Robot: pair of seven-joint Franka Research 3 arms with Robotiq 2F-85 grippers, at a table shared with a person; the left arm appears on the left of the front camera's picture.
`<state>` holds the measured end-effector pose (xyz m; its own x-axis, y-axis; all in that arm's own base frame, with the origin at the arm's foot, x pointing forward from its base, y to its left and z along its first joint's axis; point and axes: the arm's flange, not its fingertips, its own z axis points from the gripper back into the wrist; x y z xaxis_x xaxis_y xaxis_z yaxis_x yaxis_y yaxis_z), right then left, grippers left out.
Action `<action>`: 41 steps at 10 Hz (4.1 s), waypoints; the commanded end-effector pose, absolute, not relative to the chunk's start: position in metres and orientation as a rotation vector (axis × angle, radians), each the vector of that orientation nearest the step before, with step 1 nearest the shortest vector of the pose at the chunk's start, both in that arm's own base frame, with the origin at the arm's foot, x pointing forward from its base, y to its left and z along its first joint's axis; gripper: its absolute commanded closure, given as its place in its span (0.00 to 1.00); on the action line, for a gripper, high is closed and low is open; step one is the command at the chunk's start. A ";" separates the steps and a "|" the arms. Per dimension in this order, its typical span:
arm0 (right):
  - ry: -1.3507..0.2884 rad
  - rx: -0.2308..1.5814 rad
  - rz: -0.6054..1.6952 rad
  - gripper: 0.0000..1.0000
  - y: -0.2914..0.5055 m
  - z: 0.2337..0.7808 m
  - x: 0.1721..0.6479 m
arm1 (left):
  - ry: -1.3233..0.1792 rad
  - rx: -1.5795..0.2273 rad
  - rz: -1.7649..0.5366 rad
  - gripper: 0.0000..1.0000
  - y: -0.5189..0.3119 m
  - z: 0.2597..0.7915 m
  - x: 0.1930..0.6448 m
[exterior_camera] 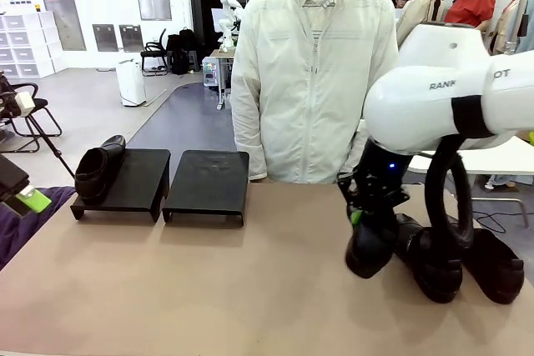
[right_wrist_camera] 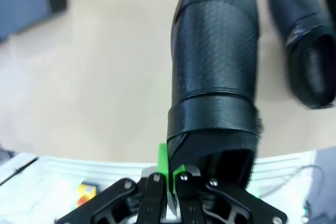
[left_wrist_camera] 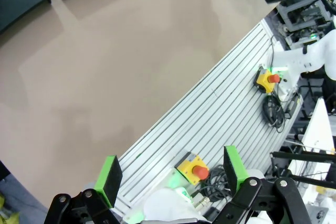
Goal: Organize the shoes by placing them on the stand.
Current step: Pick up one Shoe and place it in the middle of the table.
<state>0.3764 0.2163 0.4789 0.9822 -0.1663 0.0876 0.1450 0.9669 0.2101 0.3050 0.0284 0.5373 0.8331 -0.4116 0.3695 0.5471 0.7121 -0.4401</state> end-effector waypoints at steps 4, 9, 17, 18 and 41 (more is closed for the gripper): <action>-0.121 0.269 -0.055 1.00 0.380 0.462 0.321 | -0.261 -0.582 -0.552 0.00 0.031 0.537 0.304; -0.190 0.271 0.027 1.00 0.436 0.407 0.338 | -0.261 -0.582 -0.552 0.00 0.031 0.537 0.304; -0.142 0.242 0.051 0.18 0.438 0.377 0.358 | -0.261 -0.582 -0.552 0.00 0.031 0.537 0.304; -0.143 0.245 0.051 0.00 0.437 0.378 0.358 | -0.261 -0.582 -0.552 0.00 0.031 0.537 0.304; 0.178 0.790 -0.237 0.00 -0.072 0.500 0.364 | -0.261 -0.582 -0.552 0.00 0.031 0.537 0.304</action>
<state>0.3627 -0.0721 0.4988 0.9511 -0.1442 -0.2732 0.2950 0.6862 0.6649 0.3049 0.0291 0.5374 0.8338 -0.4106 0.3692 0.5460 0.7126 -0.4406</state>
